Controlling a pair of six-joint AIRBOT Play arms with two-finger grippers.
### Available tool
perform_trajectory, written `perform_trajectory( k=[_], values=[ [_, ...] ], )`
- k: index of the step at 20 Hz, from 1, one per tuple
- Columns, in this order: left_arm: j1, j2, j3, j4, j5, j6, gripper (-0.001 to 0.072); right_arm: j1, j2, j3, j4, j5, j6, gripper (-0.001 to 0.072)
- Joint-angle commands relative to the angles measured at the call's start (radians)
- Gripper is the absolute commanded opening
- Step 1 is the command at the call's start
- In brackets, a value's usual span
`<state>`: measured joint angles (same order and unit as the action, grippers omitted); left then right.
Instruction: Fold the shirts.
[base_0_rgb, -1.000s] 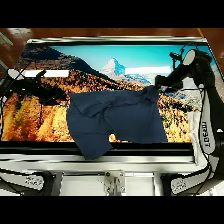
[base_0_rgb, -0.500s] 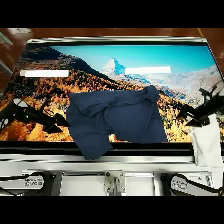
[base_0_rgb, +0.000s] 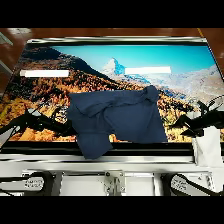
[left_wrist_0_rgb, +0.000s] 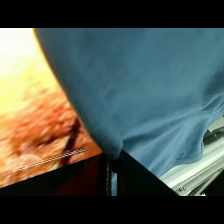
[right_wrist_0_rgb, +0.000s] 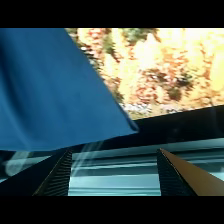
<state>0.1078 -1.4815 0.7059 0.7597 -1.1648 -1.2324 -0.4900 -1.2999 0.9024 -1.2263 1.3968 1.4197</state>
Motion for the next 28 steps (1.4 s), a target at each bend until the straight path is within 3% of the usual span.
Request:
perform_trajectory(
  k=[1, 4, 7, 10, 14, 15, 16, 17, 23, 26, 28],
  values=[
    [-0.019, 0.012, -0.004, -0.012, -0.001, 0.022, 0.0041, -0.002, 0.0, -0.071, -0.025, -0.024, -0.018, 0.0633],
    [-0.019, 0.058, -0.004, -0.012, -0.004, 0.036, 0.004, 0.001, 0.0, -0.175, 0.087, -0.15, -0.089, 0.0632],
    [-0.019, 0.116, -0.004, -0.012, -0.005, 0.036, 0.004, 0.003, -0.002, -0.227, 0.13, -0.253, -0.044, 0.0632],
    [-0.019, 0.148, -0.004, -0.012, -0.005, 0.035, 0.004, 0.007, -0.046, -0.27, 0.299, -0.275, -0.098, 0.0631],
    [-0.008, 0.15, 0.039, -0.013, -0.006, 0.034, 0.0041, 0.122, -0.089, -0.276, 0.323, -0.277, -0.09, 0.0629],
    [-0.001, 0.151, 0.064, -0.013, -0.014, 0.031, 0.0041, 0.152, -0.088, -0.273, 0.335, -0.286, -0.105, 0.0514],
    [0.008, 0.151, 0.101, -0.012, -0.034, 0.032, 0.004, 0.17, -0.088, -0.257, 0.333, -0.275, -0.116, 0.0206],
    [0.019, 0.157, 0.143, -0.012, -0.056, 0.032, 0.0039, 0.177, -0.082, -0.23, 0.334, -0.249, -0.118, 0.0077],
    [0.068, 0.383, 0.627, 0.0, -0.112, 0.032, 0.0038, 0.169, 0.235, 0.228, 0.346, -0.061, -0.3, 0.0073],
    [0.07, 0.543, 1.046, 0.078, -0.084, 0.031, 0.0039, 0.169, 0.454, 0.605, 0.291, -0.159, -0.317, 0.0073],
    [0.071, 0.625, 1.281, 0.219, -0.066, -0.043, 0.0039, 0.169, 0.569, 0.819, 0.206, -0.293, -0.247, 0.0073]
  ],
)
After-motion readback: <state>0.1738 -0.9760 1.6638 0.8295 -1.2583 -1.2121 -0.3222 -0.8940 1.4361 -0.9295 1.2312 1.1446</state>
